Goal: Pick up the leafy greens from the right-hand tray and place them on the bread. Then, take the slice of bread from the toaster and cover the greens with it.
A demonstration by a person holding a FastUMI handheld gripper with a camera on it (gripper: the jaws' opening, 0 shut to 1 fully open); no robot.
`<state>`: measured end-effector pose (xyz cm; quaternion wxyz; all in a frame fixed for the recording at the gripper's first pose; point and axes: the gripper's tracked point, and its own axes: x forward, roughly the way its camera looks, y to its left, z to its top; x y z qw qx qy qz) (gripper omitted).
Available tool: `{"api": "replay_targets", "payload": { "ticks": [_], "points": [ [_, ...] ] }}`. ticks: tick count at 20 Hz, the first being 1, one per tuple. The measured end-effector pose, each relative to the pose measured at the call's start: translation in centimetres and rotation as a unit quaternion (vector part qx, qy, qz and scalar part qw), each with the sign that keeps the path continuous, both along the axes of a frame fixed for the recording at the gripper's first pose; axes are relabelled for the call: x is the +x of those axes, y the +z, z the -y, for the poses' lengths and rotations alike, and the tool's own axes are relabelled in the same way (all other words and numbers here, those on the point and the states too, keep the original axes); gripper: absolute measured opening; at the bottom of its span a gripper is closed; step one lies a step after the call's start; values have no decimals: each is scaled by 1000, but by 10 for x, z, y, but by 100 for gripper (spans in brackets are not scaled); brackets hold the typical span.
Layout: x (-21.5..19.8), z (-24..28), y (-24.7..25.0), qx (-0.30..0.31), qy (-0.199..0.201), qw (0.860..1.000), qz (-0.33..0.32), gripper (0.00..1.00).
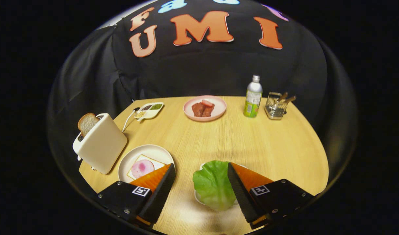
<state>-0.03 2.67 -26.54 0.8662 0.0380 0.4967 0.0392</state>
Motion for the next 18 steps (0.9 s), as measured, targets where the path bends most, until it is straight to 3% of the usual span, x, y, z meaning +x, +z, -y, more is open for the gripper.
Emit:
{"api": "replay_targets", "payload": {
  "ticks": [7,13,16,18],
  "points": [
    [-24,12,-64,-30,37,990,-135,94],
    [-36,17,-91,-43,48,978,-199,88],
    [-32,20,-95,-45,46,978,-198,79],
    [-31,26,-96,-56,41,978,-197,67]
  ]
}}
